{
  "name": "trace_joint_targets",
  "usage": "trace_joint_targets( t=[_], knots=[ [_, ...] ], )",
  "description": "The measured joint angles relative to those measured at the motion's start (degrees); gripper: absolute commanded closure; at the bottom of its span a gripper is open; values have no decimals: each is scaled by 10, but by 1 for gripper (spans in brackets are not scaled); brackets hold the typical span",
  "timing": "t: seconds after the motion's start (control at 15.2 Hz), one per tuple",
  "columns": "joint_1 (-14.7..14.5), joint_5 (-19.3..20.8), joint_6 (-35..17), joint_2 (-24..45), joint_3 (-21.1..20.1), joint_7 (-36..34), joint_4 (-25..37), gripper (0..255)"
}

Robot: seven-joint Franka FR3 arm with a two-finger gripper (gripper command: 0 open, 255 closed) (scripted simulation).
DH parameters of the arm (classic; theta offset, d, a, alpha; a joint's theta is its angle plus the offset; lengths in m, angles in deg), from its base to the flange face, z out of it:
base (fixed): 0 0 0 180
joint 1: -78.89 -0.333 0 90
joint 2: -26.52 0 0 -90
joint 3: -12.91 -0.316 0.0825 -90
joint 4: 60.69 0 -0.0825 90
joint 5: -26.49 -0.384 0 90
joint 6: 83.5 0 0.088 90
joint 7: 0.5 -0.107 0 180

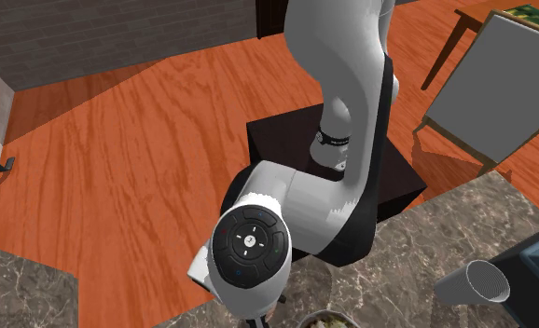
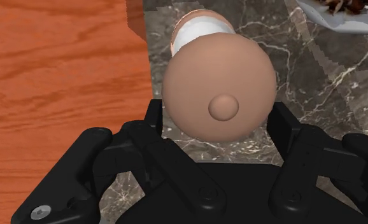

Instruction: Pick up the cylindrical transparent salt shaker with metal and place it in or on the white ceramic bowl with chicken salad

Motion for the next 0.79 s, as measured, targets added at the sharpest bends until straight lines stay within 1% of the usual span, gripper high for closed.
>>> trace_joint_targets(
  t=[0.79],
  knots=[
    [6,-36,80,-47,-7,26,40,255]
  ],
)
